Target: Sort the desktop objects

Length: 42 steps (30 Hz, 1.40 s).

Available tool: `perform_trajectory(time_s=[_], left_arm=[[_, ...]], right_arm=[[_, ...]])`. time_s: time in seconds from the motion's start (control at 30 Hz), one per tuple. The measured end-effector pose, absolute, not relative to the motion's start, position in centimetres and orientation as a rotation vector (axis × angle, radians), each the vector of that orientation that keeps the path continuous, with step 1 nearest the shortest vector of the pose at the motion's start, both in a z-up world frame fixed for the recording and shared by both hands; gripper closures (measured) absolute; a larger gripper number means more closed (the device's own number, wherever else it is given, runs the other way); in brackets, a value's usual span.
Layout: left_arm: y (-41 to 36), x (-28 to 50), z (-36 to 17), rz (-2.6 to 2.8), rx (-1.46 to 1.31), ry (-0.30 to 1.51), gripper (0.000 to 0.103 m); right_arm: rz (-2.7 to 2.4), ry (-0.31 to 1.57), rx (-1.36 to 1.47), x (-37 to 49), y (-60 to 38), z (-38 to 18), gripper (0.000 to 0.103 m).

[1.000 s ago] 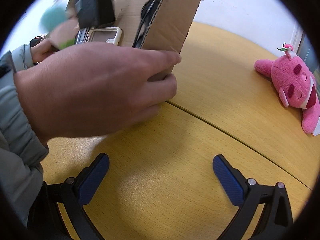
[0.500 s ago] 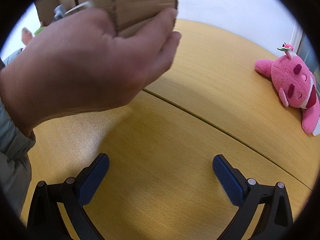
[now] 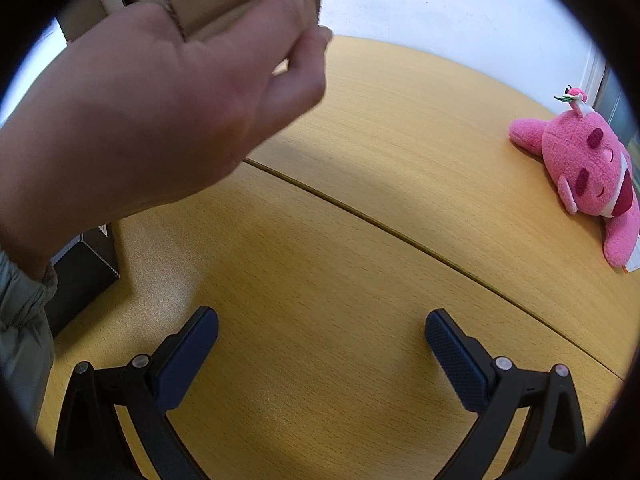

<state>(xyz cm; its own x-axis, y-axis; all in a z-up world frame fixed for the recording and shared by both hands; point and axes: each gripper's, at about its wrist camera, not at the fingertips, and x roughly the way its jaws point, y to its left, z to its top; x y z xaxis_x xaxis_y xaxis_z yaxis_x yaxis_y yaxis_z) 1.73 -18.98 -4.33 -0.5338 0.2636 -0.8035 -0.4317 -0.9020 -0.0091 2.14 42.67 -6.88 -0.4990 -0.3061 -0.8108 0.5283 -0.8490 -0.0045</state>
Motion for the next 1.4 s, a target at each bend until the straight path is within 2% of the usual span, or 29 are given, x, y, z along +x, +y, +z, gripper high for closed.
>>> perform_trajectory(time_s=[1.4], left_arm=[[-19.8, 1.9, -3.5, 2.425, -1.224, 0.27, 0.0]], right_arm=[[-2.343, 0.351, 1.197, -0.2, 42.1, -7.9, 0.0]])
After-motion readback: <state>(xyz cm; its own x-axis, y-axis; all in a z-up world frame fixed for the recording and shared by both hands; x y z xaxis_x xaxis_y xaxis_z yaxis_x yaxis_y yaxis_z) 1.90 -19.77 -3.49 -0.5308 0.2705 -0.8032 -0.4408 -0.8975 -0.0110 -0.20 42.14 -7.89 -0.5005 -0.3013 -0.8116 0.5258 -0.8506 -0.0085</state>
